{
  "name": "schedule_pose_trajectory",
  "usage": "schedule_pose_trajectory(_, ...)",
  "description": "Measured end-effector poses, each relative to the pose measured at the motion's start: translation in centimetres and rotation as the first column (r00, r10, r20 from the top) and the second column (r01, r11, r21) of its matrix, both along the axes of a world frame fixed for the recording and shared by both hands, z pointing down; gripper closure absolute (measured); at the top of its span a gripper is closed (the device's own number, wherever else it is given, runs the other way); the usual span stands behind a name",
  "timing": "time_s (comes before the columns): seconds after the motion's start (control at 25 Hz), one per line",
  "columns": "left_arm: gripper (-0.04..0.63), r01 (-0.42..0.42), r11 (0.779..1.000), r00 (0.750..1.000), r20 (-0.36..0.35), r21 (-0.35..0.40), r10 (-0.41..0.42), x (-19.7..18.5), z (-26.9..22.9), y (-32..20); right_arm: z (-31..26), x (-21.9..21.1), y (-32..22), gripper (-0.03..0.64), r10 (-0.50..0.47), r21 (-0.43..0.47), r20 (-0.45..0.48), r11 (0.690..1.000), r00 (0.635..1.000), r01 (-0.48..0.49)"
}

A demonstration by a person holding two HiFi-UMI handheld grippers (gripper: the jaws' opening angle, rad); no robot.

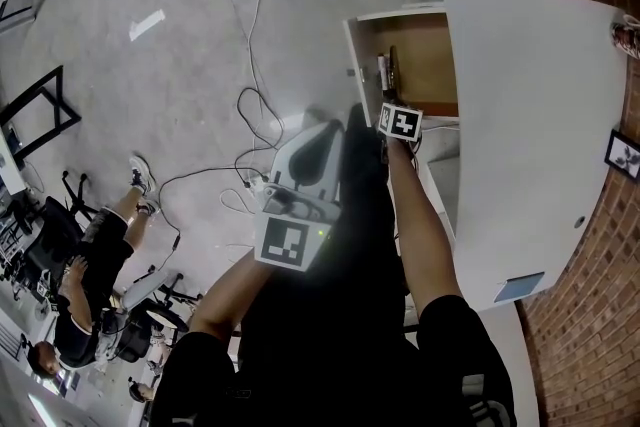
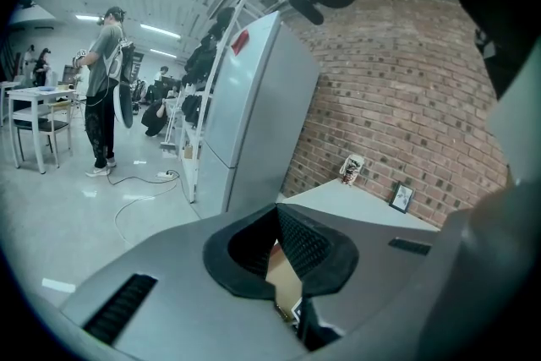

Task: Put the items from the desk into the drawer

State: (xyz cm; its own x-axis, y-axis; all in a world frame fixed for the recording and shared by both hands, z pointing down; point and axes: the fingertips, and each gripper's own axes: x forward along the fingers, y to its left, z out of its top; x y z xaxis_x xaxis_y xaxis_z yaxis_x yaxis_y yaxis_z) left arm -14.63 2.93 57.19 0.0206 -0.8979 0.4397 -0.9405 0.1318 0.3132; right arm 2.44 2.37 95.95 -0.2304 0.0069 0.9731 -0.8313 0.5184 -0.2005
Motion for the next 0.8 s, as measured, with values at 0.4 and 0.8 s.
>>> schedule_pose_trajectory(0.4,0.598,0.051,0.997,0.999,0.007,0.057,-0.052,-1.9,-3.0,1.4,-5.6,-0.6,-1.3,0.558,-0.007,0.105,0.040,0.994,0.999,0.003)
schedule_pose_trajectory(0.8,0.598,0.027,0.987,0.999,0.020,0.159,-0.030,-1.8,-8.8,3.5,-21.7,-2.0,-5.0,0.603,0.047,0.305,0.246,0.944,0.968,-0.123)
